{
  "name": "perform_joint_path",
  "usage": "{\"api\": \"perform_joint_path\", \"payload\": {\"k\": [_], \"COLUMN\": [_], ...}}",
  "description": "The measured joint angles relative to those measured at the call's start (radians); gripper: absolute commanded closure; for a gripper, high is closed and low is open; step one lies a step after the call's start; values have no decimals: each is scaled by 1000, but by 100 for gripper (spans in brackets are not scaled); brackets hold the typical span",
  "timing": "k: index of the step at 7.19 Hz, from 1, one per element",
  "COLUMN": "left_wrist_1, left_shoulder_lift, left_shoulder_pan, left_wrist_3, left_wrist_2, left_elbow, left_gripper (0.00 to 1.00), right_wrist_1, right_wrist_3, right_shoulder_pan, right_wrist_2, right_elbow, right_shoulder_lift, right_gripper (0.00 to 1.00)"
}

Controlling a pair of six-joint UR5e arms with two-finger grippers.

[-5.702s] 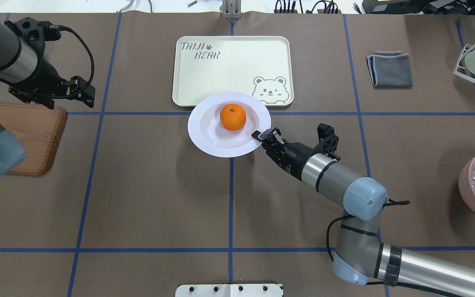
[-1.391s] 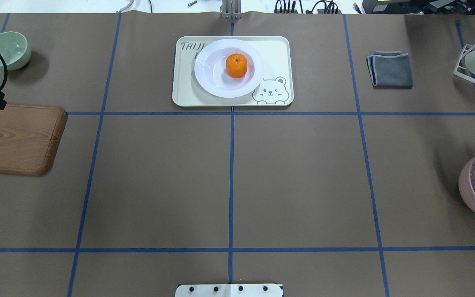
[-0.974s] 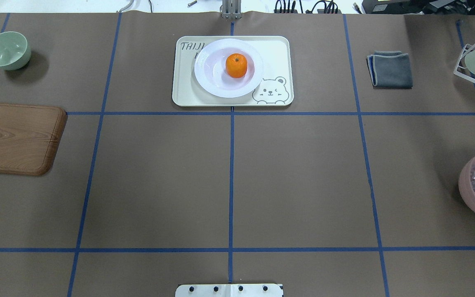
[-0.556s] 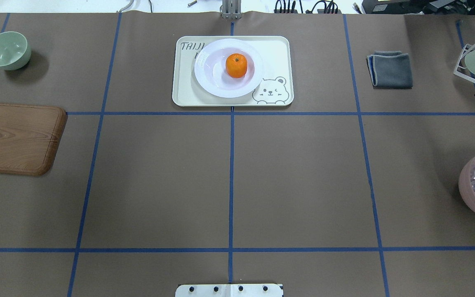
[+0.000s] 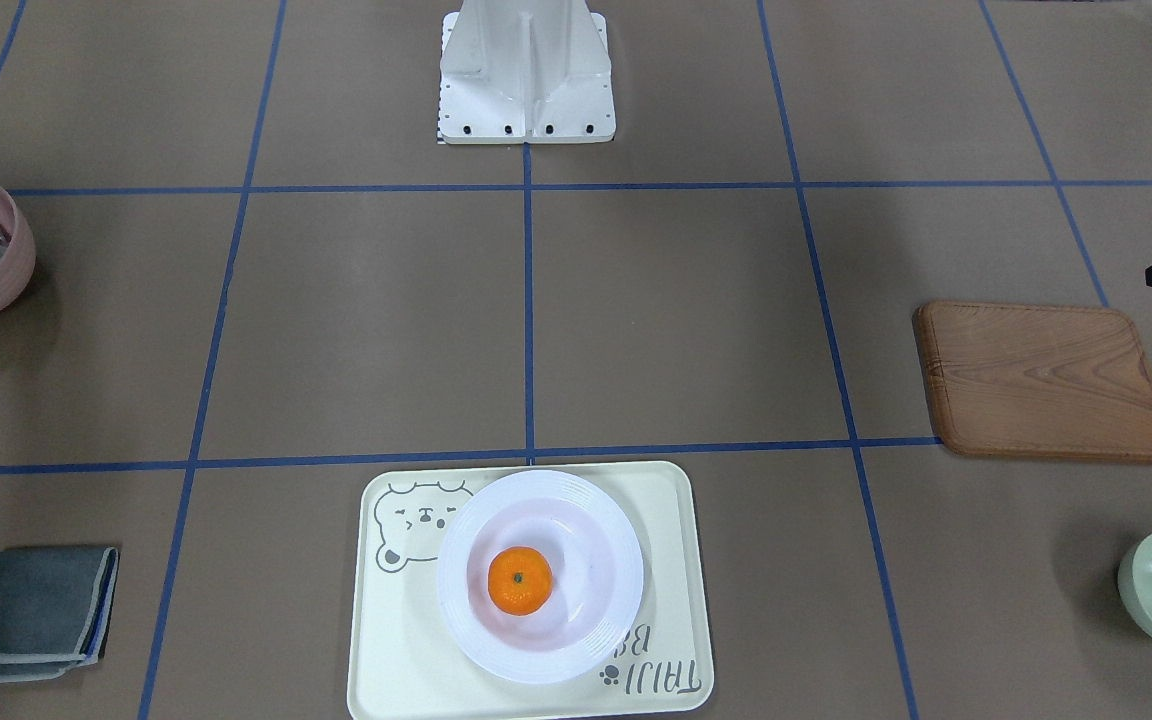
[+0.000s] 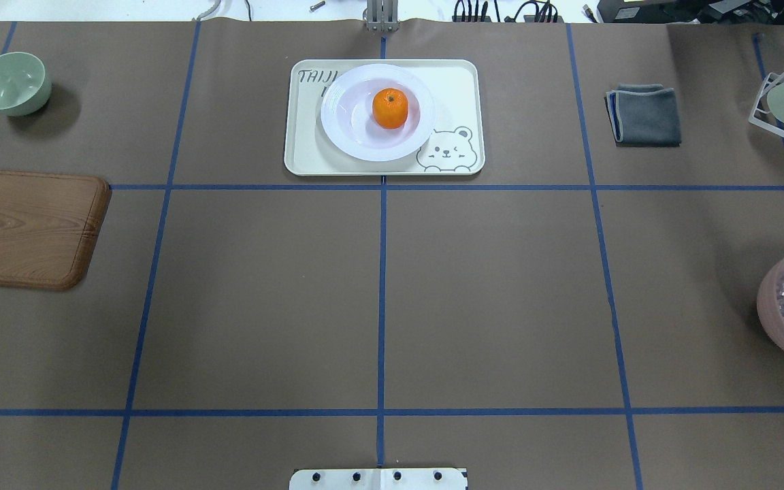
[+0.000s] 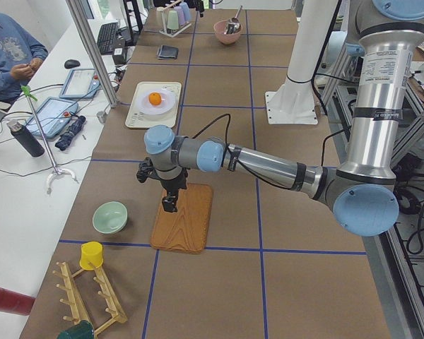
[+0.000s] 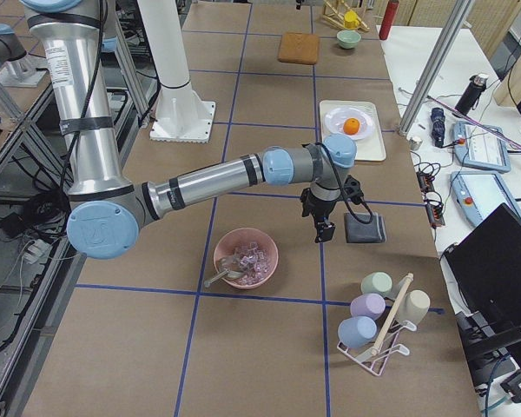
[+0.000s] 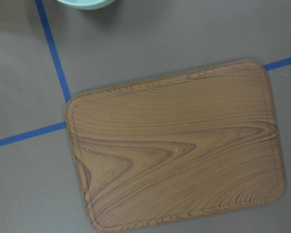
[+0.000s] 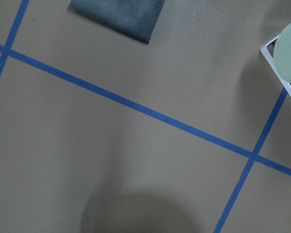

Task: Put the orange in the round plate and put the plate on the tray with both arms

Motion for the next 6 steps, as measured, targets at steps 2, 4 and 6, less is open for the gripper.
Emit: {"api": "perform_joint_path", "payload": {"k": [2, 4, 6], "left_wrist_1": [2, -2, 4], "left_shoulder_lift": [7, 6, 14], "left_shoulder_pan": [-11, -17, -32], "left_wrist_3": [0, -4, -6], "left_wrist_2": [-21, -25, -27], "left_elbow": [-1, -9, -49], "left_gripper": [2, 2, 2], "right_wrist_1": [-23, -23, -20], "right_wrist_3": [-31, -26, -22], "right_shoulder_pan": [9, 10, 16], "right_wrist_2": [0, 33, 94], "right_elbow": [-6, -10, -11], "right_shoulder_lift": [5, 7, 7], "right_gripper": [0, 0, 0]}}
